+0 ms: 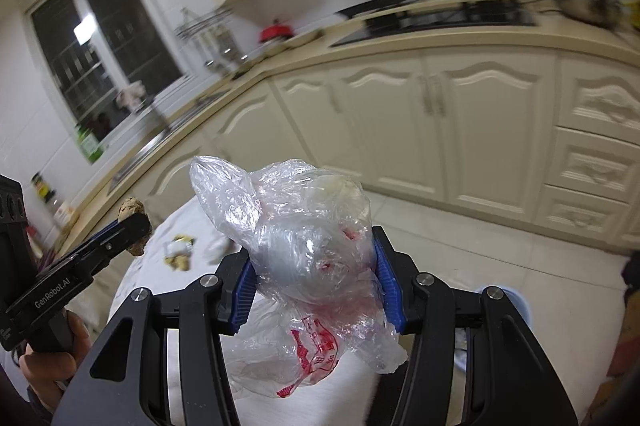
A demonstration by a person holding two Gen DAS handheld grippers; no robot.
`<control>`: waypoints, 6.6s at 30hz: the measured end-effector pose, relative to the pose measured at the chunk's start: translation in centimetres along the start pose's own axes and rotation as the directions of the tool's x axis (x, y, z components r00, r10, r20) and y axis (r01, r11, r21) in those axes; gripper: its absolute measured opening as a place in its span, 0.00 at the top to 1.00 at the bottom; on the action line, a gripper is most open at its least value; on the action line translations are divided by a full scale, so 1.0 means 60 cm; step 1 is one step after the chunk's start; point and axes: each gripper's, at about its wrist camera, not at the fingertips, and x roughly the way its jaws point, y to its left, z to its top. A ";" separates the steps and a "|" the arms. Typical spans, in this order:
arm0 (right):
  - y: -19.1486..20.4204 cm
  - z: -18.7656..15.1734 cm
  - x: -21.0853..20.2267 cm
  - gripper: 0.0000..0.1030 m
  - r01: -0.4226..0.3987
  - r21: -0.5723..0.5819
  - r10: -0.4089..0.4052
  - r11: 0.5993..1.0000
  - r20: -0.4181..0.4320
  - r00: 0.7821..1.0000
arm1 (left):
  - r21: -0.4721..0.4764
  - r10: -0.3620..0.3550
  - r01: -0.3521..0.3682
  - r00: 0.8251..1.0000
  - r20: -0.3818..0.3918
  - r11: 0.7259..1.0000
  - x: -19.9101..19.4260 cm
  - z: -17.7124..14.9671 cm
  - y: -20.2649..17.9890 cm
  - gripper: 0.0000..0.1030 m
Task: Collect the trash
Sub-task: 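Open both grippers over the blue bin to drop the trash, then swing both tools back over the table, then grasp the white cup with the left gripper while the right grasps the clear bag, then lift the white cup and clear bag and carry both toward the blue bin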
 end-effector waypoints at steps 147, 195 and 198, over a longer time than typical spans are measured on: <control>0.337 -0.007 0.540 0.30 -0.176 -0.324 0.041 0.929 -0.383 0.923 | -0.186 0.351 -0.402 0.901 -0.253 0.897 0.224 -0.004 0.357 0.53; 0.360 -0.094 0.527 0.00 -0.076 -0.454 -0.098 0.888 -0.347 0.933 | -0.281 0.251 -0.315 0.937 -0.243 0.907 0.162 -0.089 0.385 0.77; 0.357 -0.091 0.527 0.00 -0.061 -0.427 -0.098 0.902 -0.339 0.936 | -0.276 0.251 -0.315 0.937 -0.242 0.908 0.162 -0.088 0.387 0.77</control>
